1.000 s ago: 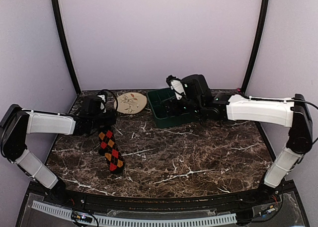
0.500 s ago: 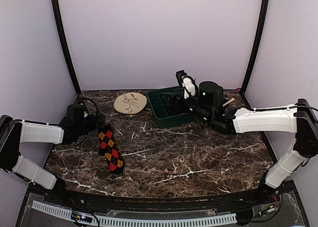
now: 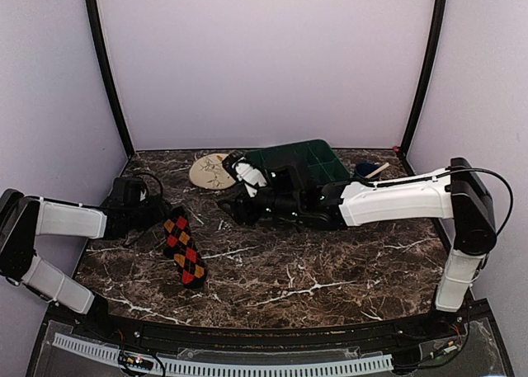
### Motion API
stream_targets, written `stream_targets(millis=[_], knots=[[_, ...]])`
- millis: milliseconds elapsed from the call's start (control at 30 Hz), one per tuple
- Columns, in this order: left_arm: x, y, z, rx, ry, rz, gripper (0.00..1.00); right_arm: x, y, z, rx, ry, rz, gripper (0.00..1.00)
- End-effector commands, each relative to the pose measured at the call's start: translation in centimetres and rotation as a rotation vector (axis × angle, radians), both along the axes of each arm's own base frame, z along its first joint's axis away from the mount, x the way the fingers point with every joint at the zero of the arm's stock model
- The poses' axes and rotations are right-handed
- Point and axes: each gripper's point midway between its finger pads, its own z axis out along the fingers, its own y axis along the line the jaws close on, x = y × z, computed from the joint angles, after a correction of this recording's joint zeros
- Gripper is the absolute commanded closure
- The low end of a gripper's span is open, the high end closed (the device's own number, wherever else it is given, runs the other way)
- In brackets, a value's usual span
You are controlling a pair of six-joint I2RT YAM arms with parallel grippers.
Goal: Roll the socks
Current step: Move the sock to the center of the board.
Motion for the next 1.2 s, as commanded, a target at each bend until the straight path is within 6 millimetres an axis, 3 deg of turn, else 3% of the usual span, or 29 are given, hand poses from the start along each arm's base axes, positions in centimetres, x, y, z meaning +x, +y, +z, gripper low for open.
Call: stream_targets(millis=[0,200,300,400,667,933,1167], knots=[[-0.1,0.4,-0.9,0.001,0.076,0.034,0.45,-3.9,1.4,-3.8,-0.174,0.043,0.1,0.38],[0.6,-0.6,-1.5,-0.019,0.118,0.002,0.53,-10.3,2.9,-10.2,-0.383,0.143,0.317,0.43],[1.2,-1.1,-2.2,-0.026,0.148,-0.017,0.56,-12.8,3.5,-12.0,-0.485,0.084,0.396,0.42],[1.8,-1.8,-2.7,-0.033,0.176,-0.04,0.57,-14.1,4.0,-12.5,-0.538,0.001,0.445,0.4],[2.6,-2.7,-4.3,-0.024,0.25,-0.085,0.65,-14.9,5.6,-12.8,-0.588,-0.152,0.531,0.35],[3.1,-3.3,-6.2,-0.048,0.311,-0.115,0.7,-14.5,7.5,-14.7,-0.65,-0.223,0.574,0.34],[3.6,-3.5,-6.7,-0.063,0.318,-0.127,0.71,-14.1,9.2,-15.4,-0.656,-0.279,0.607,0.36]])
